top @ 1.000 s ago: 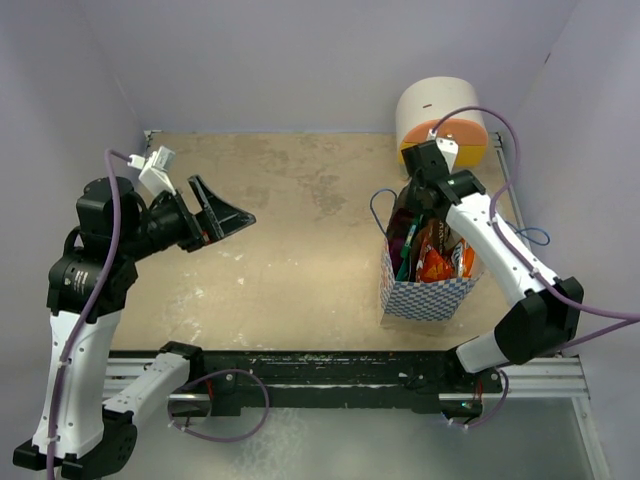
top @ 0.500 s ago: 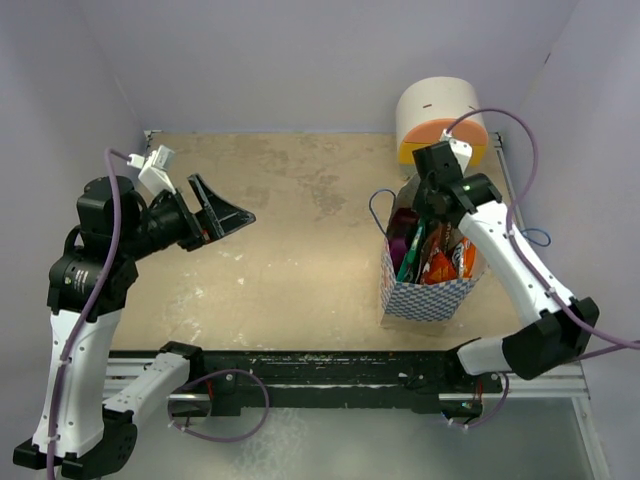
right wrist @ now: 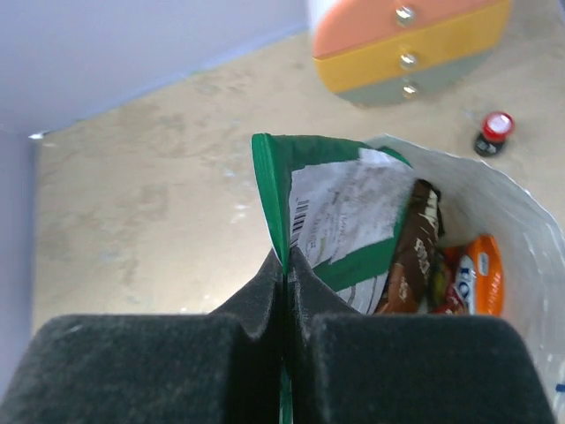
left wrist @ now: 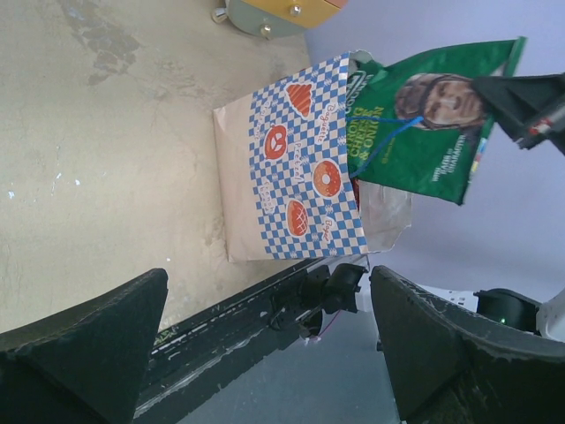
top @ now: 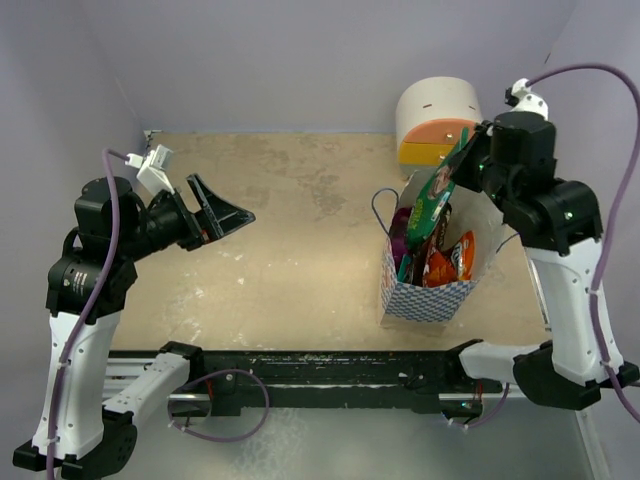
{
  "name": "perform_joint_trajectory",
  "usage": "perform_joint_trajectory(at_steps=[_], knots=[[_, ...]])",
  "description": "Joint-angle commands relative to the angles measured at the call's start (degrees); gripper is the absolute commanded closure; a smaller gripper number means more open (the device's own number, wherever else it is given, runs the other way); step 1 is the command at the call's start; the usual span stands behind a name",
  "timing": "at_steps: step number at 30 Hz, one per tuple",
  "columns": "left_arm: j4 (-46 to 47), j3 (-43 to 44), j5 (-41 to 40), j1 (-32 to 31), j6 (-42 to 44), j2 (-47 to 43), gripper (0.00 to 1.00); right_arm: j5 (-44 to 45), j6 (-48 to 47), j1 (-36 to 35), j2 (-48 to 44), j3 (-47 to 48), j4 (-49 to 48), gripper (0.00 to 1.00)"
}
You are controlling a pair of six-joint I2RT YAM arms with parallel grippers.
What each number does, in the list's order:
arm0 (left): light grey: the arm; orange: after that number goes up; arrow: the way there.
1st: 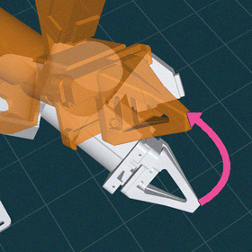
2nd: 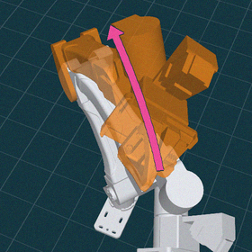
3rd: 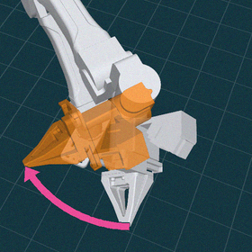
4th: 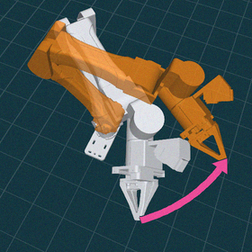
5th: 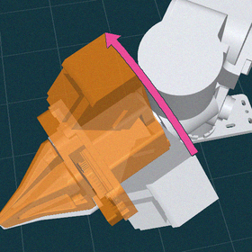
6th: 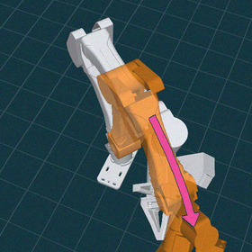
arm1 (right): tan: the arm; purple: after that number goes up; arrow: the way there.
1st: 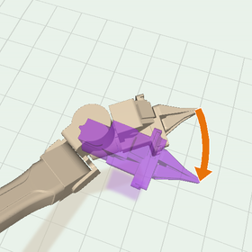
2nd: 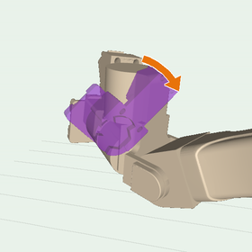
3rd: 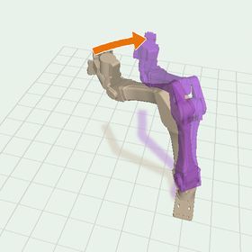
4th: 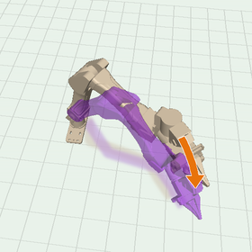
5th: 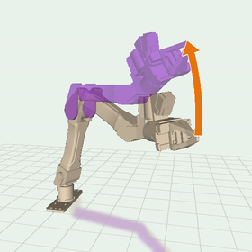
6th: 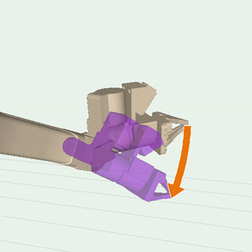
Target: Take the snacks out of the paper bag
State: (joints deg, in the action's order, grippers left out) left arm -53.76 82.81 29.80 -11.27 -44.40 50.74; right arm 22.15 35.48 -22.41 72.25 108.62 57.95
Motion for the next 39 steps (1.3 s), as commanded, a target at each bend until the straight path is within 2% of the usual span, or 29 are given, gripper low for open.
perform_joint_trajectory(at_steps=[1, 5, 8, 13, 19, 22, 27, 32, 39], knots=[[1.8, 1.7, 0.4, 0.2, 0.3, -0.1, 0.01, -10.4, -5.5, 0.3, -3.4, 8.3, -4.2, 1.00], [0.7, 2.6, 0.1, 0.2, 1.0, -0.1, 0.01, -15.8, -6.9, 0.3, -2.7, 15.2, -8.8, 1.00], [0.1, 3.6, 0.0, 0.2, 1.7, 0.0, 0.01, -21.2, -10.3, 0.3, 1.0, 21.2, -13.8, 1.00], [-2.5, 7.4, -2.7, 0.2, 4.3, 0.2, 0.01, -30.9, -10.0, 0.3, 9.8, 30.9, -19.1, 1.00], [-4.7, 11.8, -7.4, 0.2, 6.6, -0.9, 0.01, -40.2, -1.7, -0.1, 17.0, 30.2, -31.0, 1.00], [-5.0, 13.8, -9.8, 0.2, 7.4, -1.8, 0.01, -41.9, 1.0, -2.0, 19.9, 28.7, -35.0, 1.00], [-5.6, 15.4, -12.4, 0.2, 8.7, -2.5, 0.01, -40.0, 3.0, -8.2, 27.3, 30.2, -32.7, 1.00], [-7.2, 15.4, -13.3, 0.2, 9.1, -1.8, 0.01, -38.9, 2.8, -13.4, 32.5, 27.3, -31.5, 1.00], [-8.3, 15.5, -14.0, 0.2, 9.7, -1.2, 0.01, -38.7, -1.6, -14.1, 38.3, 26.2, -26.2, 1.00]])
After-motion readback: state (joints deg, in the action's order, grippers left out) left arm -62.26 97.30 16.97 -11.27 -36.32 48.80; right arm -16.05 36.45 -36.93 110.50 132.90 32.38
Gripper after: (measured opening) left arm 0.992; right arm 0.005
